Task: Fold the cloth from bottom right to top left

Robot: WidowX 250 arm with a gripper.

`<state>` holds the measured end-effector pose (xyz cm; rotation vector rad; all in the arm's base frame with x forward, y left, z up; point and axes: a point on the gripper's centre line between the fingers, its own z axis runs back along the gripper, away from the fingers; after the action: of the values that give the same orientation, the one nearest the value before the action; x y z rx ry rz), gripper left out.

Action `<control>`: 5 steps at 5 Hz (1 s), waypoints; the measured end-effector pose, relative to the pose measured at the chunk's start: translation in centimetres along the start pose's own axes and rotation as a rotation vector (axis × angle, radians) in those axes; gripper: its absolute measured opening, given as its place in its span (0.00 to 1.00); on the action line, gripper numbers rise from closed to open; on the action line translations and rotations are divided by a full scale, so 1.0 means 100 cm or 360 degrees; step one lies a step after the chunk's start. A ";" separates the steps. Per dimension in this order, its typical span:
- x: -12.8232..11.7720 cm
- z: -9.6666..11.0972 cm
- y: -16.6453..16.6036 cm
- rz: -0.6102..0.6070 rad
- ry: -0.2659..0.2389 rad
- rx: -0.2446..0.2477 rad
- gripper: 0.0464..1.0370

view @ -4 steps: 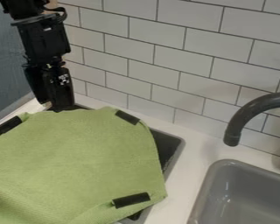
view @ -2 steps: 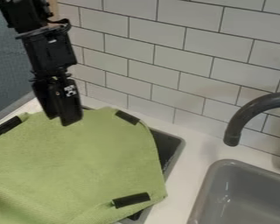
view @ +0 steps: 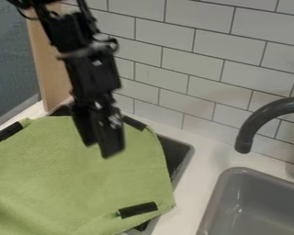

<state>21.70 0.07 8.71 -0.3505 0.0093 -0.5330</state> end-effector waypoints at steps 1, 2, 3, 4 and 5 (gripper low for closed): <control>0.008 -0.025 -0.015 -0.0085 0.0089 0.0154 0.96; 0.011 -0.050 -0.023 -0.0022 -0.0012 0.0286 0.96; 0.013 -0.062 -0.024 0.0113 -0.0058 0.0400 0.96; 0.013 -0.072 -0.018 0.0165 -0.0056 0.0414 0.96; 0.011 -0.080 -0.012 0.0213 -0.0045 0.0398 0.96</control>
<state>21.30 -4.05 1.71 -0.1121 -0.0607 -0.3914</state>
